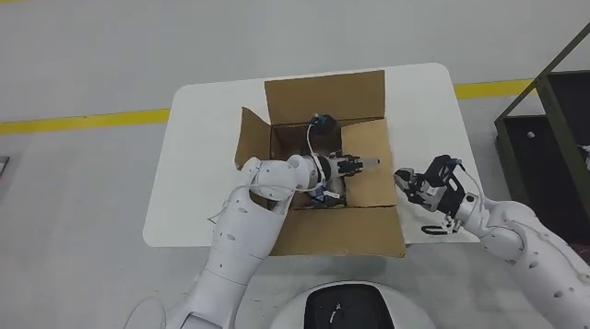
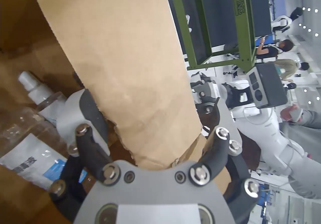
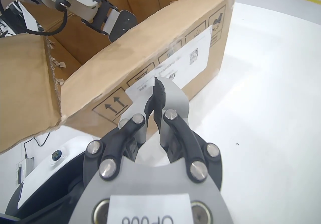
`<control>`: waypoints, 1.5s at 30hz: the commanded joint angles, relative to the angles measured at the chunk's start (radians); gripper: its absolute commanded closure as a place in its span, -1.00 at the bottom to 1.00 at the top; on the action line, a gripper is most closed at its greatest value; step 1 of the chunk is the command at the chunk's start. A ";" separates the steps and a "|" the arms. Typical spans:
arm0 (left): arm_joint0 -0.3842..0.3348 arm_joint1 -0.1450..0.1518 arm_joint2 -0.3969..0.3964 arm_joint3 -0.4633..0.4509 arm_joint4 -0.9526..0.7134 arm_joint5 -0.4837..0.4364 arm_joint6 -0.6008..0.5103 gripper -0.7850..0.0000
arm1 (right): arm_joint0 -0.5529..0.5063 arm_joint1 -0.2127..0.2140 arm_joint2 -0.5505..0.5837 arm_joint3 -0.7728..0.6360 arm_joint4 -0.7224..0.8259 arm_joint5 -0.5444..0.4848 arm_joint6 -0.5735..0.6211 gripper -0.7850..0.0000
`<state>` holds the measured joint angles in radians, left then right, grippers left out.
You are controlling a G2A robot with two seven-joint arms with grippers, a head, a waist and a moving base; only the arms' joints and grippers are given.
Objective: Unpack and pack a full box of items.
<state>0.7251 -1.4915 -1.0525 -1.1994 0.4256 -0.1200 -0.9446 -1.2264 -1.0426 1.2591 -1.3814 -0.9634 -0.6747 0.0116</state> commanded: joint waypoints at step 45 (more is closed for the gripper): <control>-0.226 -0.093 0.382 0.030 -0.148 -0.168 -0.094 -1.00 | -0.096 0.062 0.355 -0.134 0.739 -0.004 0.407 0.09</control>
<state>0.4997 -1.5836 -0.6734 -1.1751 0.2786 -0.2865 -1.0379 -1.3322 -0.9791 1.6270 -1.5228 -0.2235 -0.6851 0.4128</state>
